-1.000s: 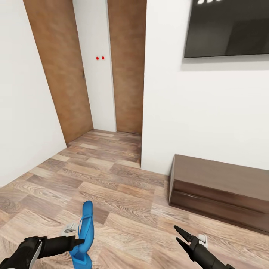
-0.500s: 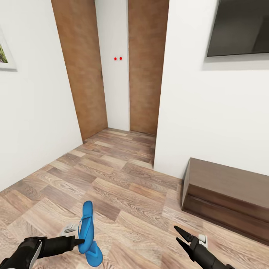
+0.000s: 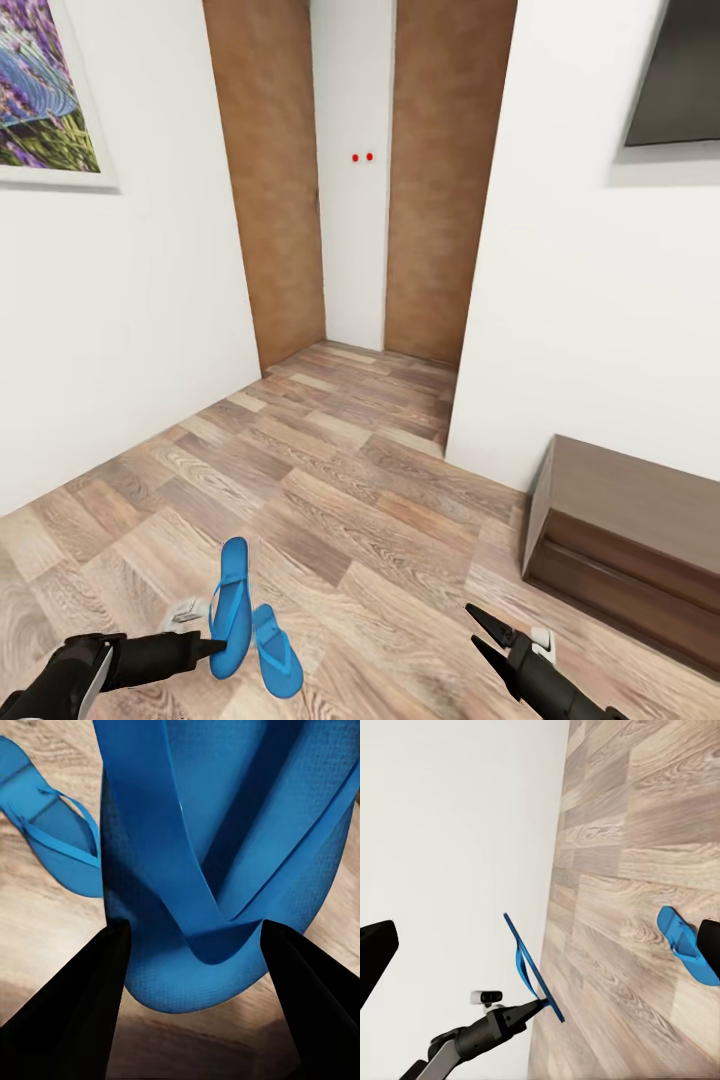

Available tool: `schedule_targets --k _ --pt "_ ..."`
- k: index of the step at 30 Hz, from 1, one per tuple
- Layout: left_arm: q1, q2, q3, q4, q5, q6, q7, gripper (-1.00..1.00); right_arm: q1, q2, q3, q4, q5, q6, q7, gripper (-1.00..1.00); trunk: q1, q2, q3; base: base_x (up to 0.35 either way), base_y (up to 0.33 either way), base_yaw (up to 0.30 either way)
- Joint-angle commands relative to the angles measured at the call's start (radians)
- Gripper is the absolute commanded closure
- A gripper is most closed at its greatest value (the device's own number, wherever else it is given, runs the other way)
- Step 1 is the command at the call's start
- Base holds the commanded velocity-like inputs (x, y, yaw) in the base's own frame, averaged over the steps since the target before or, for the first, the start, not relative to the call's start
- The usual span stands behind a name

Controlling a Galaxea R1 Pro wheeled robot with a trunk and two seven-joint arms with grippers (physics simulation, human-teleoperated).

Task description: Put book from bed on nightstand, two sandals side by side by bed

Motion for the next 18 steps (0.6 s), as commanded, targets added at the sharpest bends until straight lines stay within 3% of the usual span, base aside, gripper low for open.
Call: schedule_targets --k 1,18 --pt "-0.001 -0.001 0.008 -0.001 -0.007 0.008 -0.006 1.0 0.0 0.0 -0.001 0.0 -0.006 0.007 0.0 -1.0 0.0 0.0 -0.001 0.0 0.0 0.26" --pt "-0.001 -0.001 0.008 -0.001 -0.007 0.008 -0.006 1.0 0.0 0.0 -0.001 -0.001 -0.007 0.007 0.0 -1.0 0.0 0.0 -0.001 0.0 0.0 0.26"
